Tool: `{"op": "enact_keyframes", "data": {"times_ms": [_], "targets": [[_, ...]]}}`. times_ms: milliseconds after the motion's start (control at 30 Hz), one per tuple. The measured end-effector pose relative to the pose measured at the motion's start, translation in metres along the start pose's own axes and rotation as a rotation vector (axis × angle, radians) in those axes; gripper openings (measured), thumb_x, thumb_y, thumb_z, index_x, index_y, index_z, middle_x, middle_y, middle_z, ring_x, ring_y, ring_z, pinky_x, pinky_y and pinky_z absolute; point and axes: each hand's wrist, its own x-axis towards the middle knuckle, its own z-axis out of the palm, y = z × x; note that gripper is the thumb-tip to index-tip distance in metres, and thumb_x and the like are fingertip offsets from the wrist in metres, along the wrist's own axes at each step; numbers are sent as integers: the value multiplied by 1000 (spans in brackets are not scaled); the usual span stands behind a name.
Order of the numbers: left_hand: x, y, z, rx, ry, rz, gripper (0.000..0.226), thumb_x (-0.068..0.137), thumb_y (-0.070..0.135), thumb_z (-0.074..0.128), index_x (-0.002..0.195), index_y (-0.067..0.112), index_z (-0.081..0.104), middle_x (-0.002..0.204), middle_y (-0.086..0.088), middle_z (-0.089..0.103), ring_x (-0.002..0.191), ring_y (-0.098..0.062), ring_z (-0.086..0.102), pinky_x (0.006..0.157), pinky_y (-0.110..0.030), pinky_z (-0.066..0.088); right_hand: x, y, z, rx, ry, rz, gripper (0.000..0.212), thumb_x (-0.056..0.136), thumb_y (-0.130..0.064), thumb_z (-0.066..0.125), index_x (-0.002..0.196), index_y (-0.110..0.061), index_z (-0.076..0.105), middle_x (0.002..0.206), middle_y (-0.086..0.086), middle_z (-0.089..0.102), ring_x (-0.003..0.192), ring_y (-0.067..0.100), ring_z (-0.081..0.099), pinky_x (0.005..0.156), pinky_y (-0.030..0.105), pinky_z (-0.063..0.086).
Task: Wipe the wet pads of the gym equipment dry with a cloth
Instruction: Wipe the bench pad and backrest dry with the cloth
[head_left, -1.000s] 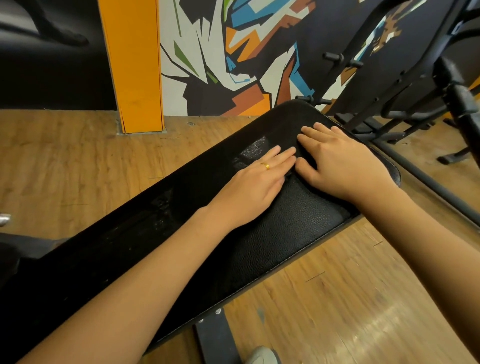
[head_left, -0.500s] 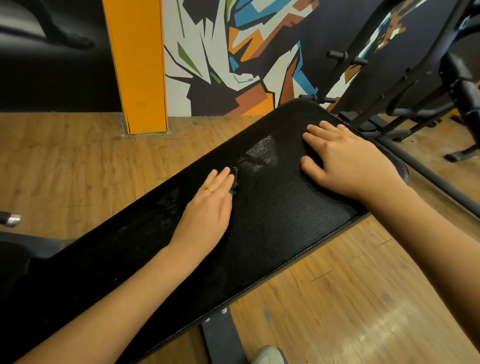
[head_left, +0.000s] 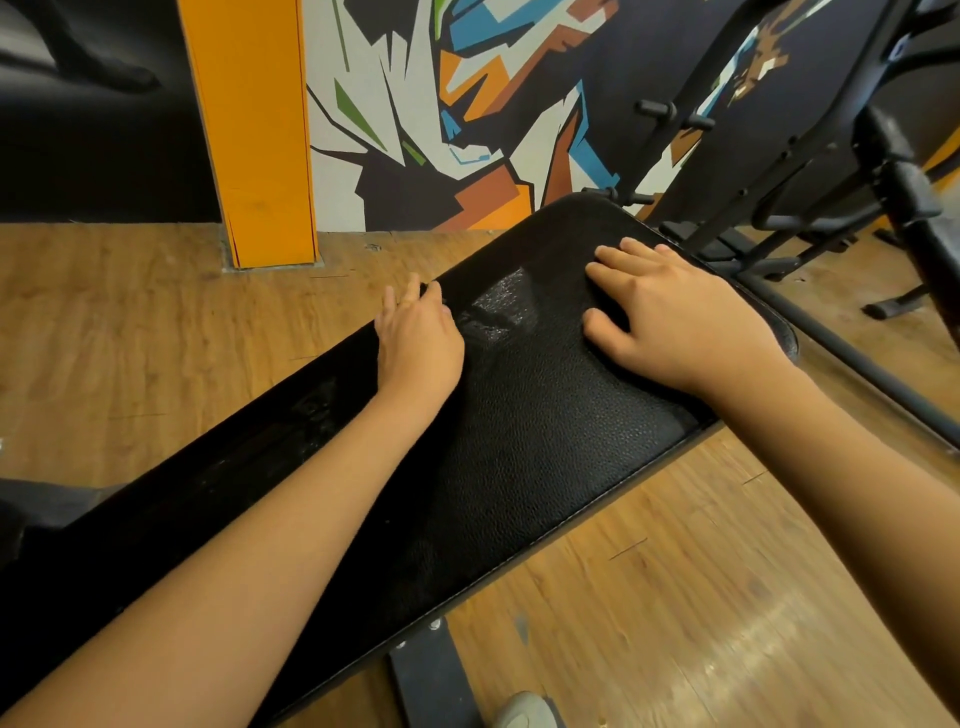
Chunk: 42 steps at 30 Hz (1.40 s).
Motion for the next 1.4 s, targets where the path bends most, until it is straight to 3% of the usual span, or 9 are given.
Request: {"op": "enact_keyframes", "data": {"times_ms": [134,234,367,434,568,768,1068,1302,1402], "targets": [[-1,5,-11,-59,-191,-102,69,103,30,49,161,10,16,170,-6,-4,156,-28,-8,124,-50,6,0,1,2,-3,1,-1,57,102,-43,38,145,-7,50,152,14,47,143,31,38,116,46,30],[-15,-3,-21,-109,-319,-74,85,101,37,57,162,18,1,168,-1,-17,155,-23,-15,124,-47,7,0,0,1,-4,3,3,56,101,-42,40,142,-6,52,150,14,49,140,31,40,114,45,31],[-24,-26,-25,71,-228,145,86,96,65,47,162,28,5,169,7,-9,156,-19,3,122,-47,20,-1,-1,-1,-11,4,2,56,100,-42,41,143,-6,52,149,14,50,139,32,41,114,45,31],[-22,-38,-24,105,-169,232,88,93,72,40,162,29,5,169,11,-6,155,-11,1,122,-44,20,0,0,1,-12,0,5,58,101,-43,36,142,-6,53,149,14,50,137,31,42,113,45,32],[-17,-38,-15,57,-164,297,78,102,56,38,163,16,10,170,6,-3,154,-5,-10,120,-28,3,1,2,3,-13,14,-5,62,97,-47,32,137,-6,56,143,14,55,132,31,46,110,46,38],[-26,-13,-6,9,-124,87,63,108,32,36,161,9,11,170,-6,-6,156,-21,-1,123,-34,8,0,1,3,-7,14,4,64,94,-47,30,134,-6,58,141,14,56,129,32,48,109,47,39],[-66,18,5,-64,-144,12,69,109,36,33,160,2,1,167,-14,-15,155,-23,-14,117,-26,-4,2,2,4,-10,10,-5,66,94,-49,29,138,-7,56,144,14,55,130,30,48,109,47,39],[-13,23,2,-12,-80,-57,57,110,30,30,156,-2,21,168,-19,0,156,-31,-5,125,-43,5,1,3,4,-8,23,-13,56,101,-44,39,140,-7,55,147,13,52,133,30,45,111,46,36],[-23,30,-1,-34,-125,-85,58,109,26,31,159,1,15,169,-15,-2,156,-27,-2,125,-40,7,1,1,1,-9,12,-7,55,101,-43,40,141,-8,54,148,13,51,135,30,44,112,46,35]]}}
